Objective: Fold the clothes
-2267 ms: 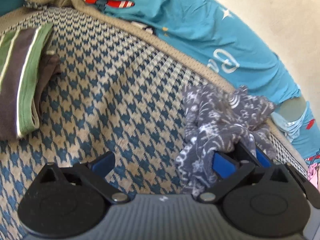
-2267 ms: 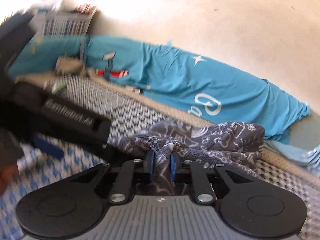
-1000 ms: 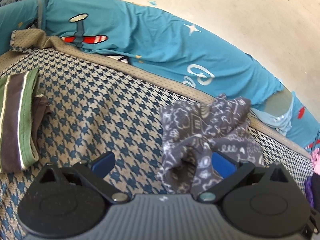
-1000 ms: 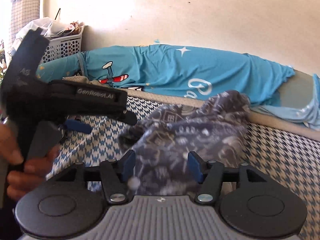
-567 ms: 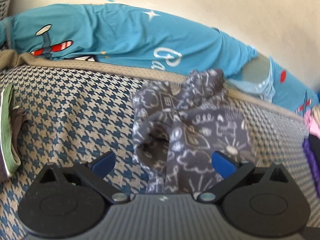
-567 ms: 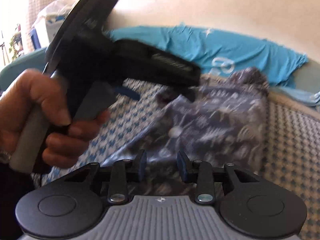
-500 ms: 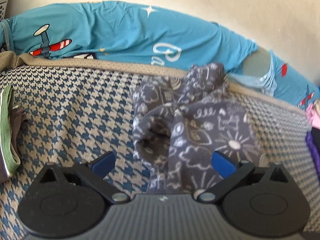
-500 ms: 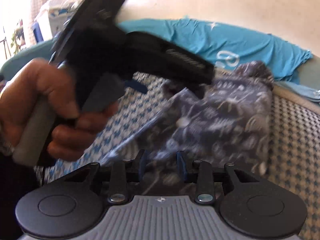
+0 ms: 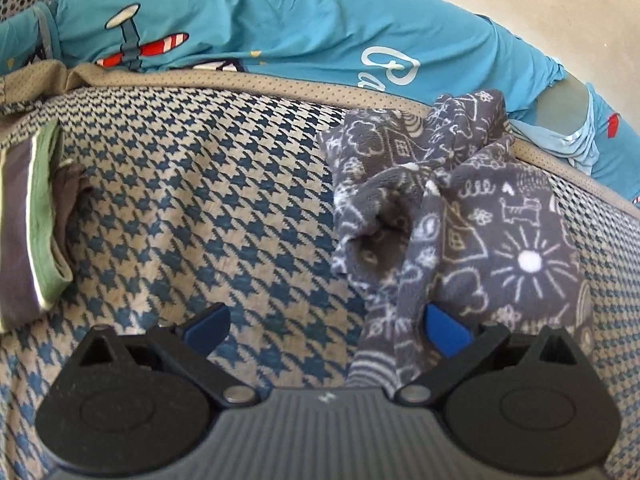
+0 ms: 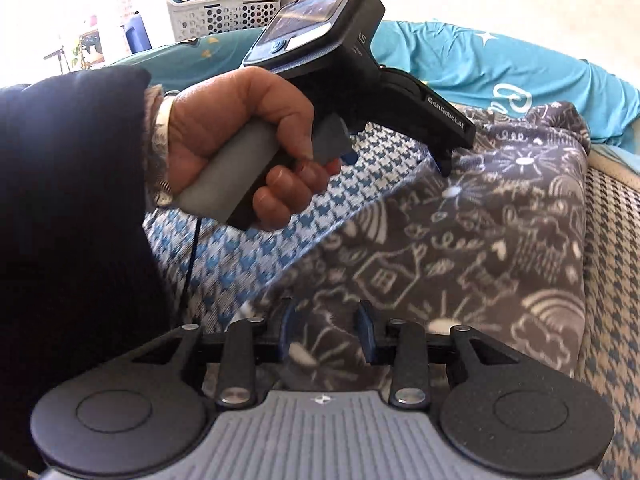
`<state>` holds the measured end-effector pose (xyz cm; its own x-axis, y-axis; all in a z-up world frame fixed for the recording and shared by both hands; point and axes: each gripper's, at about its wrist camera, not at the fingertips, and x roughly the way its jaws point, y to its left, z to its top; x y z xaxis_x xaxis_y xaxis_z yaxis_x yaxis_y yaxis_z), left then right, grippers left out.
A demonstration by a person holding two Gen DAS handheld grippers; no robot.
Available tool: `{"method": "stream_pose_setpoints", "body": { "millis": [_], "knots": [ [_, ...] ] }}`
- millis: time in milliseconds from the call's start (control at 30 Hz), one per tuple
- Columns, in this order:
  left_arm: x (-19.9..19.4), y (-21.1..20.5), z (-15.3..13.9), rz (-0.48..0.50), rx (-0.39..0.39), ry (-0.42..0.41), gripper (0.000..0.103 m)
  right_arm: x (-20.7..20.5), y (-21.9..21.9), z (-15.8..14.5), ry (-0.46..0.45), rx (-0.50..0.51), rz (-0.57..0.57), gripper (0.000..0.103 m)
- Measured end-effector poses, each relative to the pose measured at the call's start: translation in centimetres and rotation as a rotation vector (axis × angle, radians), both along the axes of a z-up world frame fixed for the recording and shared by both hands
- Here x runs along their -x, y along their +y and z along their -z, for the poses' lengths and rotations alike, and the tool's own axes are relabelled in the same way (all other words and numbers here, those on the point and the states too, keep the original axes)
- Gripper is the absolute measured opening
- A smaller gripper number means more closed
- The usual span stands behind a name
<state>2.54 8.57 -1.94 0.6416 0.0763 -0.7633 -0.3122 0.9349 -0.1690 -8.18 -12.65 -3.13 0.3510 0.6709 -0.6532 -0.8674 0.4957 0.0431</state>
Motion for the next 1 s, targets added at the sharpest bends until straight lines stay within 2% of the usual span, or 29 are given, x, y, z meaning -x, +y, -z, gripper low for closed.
{"method": "stream_pose_setpoints", "body": {
  "millis": [100, 233, 433, 533, 600, 700, 867, 1000],
  "knots": [
    [0.4, 0.0, 0.0, -0.008, -0.022, 0.013, 0.103, 0.7, -0.5, 0.1, 0.016, 0.003, -0.02, 0.036],
    [0.8, 0.7, 0.2, -0.042, -0.007, 0.041, 0.103, 1.4, -0.7, 0.3, 0.02, 0.028, -0.059, 0.036],
    [1.2, 1.4, 0.0, -0.091, -0.033, 0.115, 0.103, 1.0, -1.3, -0.4, 0.053, 0.023, -0.085, 0.036],
    [1.9, 2.0, -1.2, -0.096, 0.036, 0.066, 0.103, 0.7, -1.7, -0.9, 0.058, 0.026, -0.102, 0.035],
    [2.2, 2.1, -2.2, -0.076, 0.044, 0.039, 0.103, 0.2, -1.8, -1.5, 0.033, 0.027, -0.097, 0.036],
    [2.5, 2.1, -3.4, -0.076, 0.069, -0.045, 0.103, -0.8, -2.1, -2.4, 0.009, 0.017, -0.081, 0.036],
    [1.7, 0.7, -4.4, -0.042, 0.038, -0.118, 0.103, -4.1, -3.1, -4.0, -0.008, -0.031, 0.006, 0.036],
    [0.7, -0.4, -4.1, -0.011, 0.044, -0.128, 0.103, -6.8, -3.4, -4.8, -0.043, -0.048, 0.088, 0.036]
  ]
}}
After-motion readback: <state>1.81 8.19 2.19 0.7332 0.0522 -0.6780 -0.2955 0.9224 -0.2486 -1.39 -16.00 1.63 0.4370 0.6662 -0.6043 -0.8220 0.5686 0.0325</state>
